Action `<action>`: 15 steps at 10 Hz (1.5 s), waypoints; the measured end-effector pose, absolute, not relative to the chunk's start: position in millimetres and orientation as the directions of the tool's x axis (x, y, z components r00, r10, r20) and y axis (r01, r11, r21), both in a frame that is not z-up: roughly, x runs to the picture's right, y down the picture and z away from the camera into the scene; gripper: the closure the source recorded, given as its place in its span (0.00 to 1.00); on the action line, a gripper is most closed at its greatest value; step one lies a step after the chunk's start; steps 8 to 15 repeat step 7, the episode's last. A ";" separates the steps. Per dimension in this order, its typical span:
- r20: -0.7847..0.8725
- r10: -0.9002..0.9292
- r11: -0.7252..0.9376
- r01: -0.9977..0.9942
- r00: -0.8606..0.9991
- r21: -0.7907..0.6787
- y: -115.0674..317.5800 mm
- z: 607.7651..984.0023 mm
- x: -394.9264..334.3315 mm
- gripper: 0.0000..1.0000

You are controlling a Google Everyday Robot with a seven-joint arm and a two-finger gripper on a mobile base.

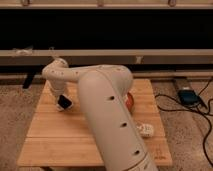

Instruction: Place the eraser on the white sponge

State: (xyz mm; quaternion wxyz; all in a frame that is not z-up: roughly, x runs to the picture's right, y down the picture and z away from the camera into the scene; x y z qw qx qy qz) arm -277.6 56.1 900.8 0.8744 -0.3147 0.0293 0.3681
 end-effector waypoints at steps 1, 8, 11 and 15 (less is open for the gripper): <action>-0.282 0.629 0.536 -0.667 0.725 -0.517 55.1 902.9 -274.6 0.20; -0.269 0.639 0.574 -0.679 0.721 -0.458 53.9 902.7 -268.5 0.20; -0.269 0.639 0.574 -0.679 0.721 -0.458 53.9 902.7 -268.5 0.20; -0.269 0.639 0.574 -0.679 0.721 -0.458 53.9 902.7 -268.5 0.20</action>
